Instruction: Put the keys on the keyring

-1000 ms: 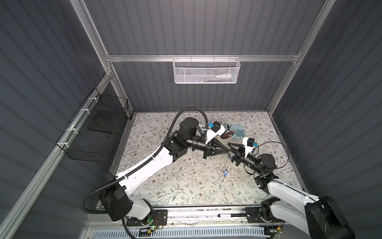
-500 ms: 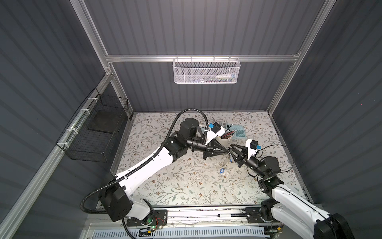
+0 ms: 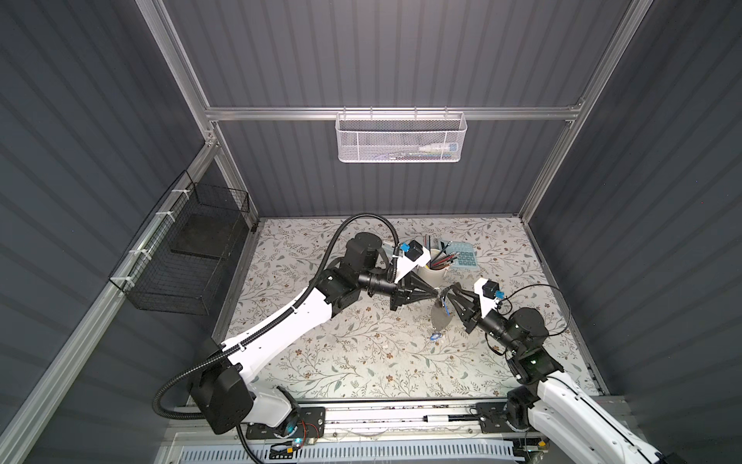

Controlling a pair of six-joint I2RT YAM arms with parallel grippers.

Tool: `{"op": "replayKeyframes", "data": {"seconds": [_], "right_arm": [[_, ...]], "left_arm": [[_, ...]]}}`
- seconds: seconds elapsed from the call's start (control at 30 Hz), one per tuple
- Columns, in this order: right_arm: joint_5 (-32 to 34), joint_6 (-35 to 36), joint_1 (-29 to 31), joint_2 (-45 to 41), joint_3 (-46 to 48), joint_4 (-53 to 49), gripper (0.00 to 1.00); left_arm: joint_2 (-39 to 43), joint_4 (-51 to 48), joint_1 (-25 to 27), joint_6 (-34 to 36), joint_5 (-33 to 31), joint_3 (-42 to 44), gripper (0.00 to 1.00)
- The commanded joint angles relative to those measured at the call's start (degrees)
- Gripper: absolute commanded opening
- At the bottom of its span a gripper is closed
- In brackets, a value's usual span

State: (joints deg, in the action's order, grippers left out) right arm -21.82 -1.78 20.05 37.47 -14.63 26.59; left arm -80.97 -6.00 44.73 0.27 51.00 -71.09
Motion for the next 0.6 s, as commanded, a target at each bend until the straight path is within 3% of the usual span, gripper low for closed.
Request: {"op": "replayKeyframes", "data": {"seconds": [0.0, 0.3, 0.4, 0.57], "right_arm": [[9.01, 0.17, -0.83, -1.19, -4.49, -2.73, 0.09], [14.78, 6.72, -0.81, -0.78, -11.22, -10.96, 0.03], [17.01, 10.13, -0.6, -0.04, -14.39, -15.14, 0.02], [24.35, 16.97, 1.54, 1.94, -20.01, -22.72, 0.0]], "left_arm": [[1.08, -3.38, -0.94, 1.4, 2.43, 1.91, 0.05], [2.0, -1.77, -4.61, 1.55, 1.72, 5.32, 0.16], [2.74, -1.09, -5.94, 1.49, -1.48, 6.68, 0.2], [3.62, 0.37, -7.2, 1.31, -3.09, 8.16, 0.39]]}}
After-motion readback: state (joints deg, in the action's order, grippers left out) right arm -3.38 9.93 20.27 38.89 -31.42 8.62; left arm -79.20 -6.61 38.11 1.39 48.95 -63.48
